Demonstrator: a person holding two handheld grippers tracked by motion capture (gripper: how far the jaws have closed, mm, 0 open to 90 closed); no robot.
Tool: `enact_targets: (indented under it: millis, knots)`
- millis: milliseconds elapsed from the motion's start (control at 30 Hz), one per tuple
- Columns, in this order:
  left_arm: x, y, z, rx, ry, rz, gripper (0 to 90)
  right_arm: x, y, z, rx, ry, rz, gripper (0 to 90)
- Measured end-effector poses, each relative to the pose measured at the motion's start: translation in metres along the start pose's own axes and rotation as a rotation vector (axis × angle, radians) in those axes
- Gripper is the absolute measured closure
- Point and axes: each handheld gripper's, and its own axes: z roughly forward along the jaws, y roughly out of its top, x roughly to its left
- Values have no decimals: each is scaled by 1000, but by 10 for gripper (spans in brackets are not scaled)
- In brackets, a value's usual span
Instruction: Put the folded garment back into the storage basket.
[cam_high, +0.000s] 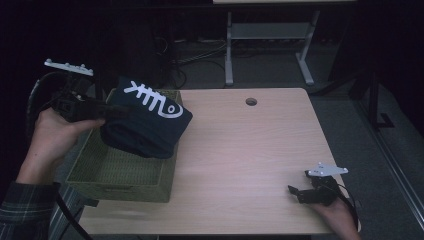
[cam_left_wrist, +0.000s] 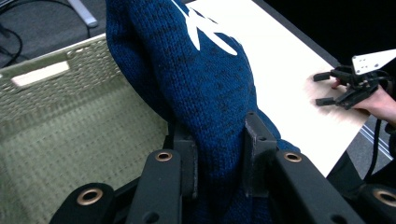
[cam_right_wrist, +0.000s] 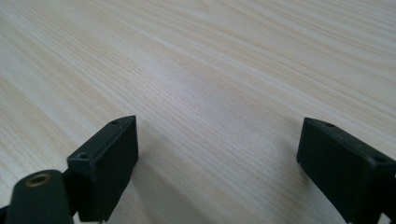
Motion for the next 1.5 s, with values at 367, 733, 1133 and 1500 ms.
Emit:
enact_targets:
  millis: [367,733,1133,1500]
  knots:
    - [24,-17,-3,8,37,-61,717,0,0,0,0,0,0,123]
    - [46,-37,5,26,64,-126,716,0,0,0,0,0,0,123]
    - [62,-57,21,72,102,-167,716,0,0,0,-1,1,-3,123]
    - [70,-67,42,99,102,-192,716,0,0,0,-1,-1,-3,123]
